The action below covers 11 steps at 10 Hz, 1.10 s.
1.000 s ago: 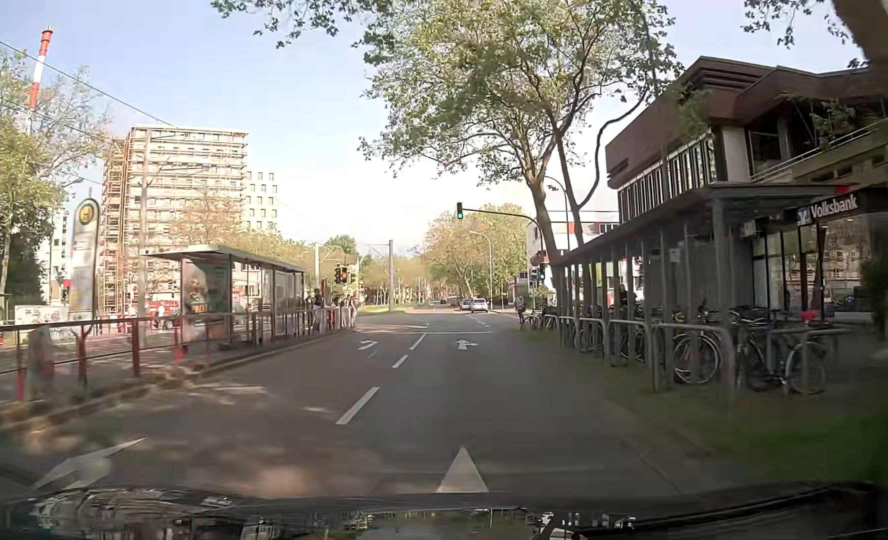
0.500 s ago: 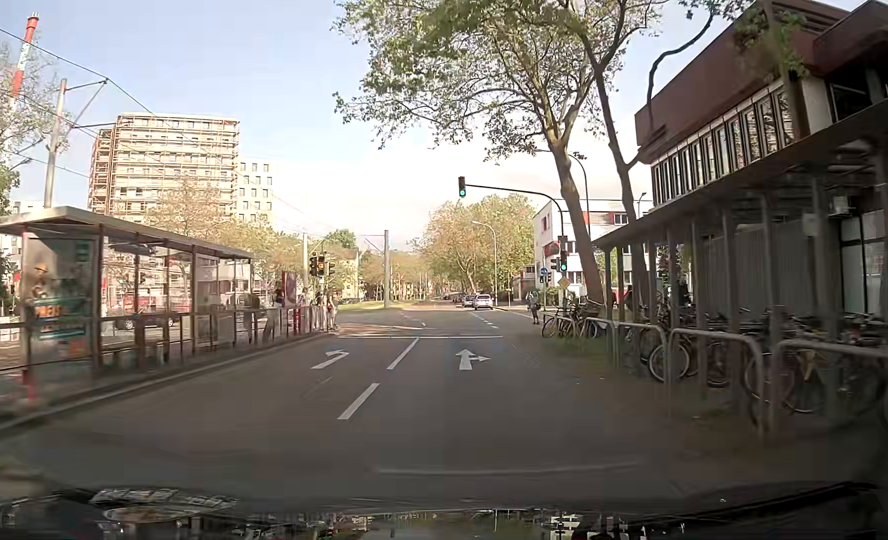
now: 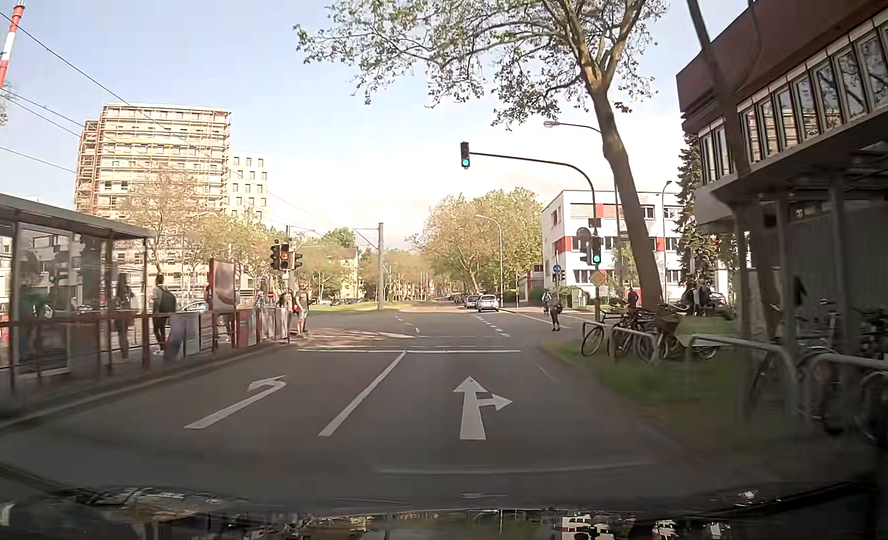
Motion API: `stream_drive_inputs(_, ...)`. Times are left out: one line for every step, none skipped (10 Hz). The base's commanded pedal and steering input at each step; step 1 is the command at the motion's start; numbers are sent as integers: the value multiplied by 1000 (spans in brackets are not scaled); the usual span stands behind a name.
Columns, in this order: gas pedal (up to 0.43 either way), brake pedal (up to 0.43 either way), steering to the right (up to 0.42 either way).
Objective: Follow the waypoints while adhering to traffic rules and regulations
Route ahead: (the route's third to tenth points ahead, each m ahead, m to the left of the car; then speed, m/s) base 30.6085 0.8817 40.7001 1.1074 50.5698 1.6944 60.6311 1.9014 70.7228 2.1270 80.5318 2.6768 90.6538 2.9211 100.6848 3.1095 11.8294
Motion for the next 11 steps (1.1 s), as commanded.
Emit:
stream_drive_inputs(118, 0, -4)
stream_drive_inputs(118, 0, -3)
stream_drive_inputs(118, 0, -4)
stream_drive_inputs(118, 0, -4)
stream_drive_inputs(118, 0, -4)
stream_drive_inputs(118, 0, -4)
stream_drive_inputs(118, 0, -4)
stream_drive_inputs(118, 0, -3)
stream_drive_inputs(118, 0, -4)
stream_drive_inputs(118, 0, -4)
stream_drive_inputs(118, 0, -4)
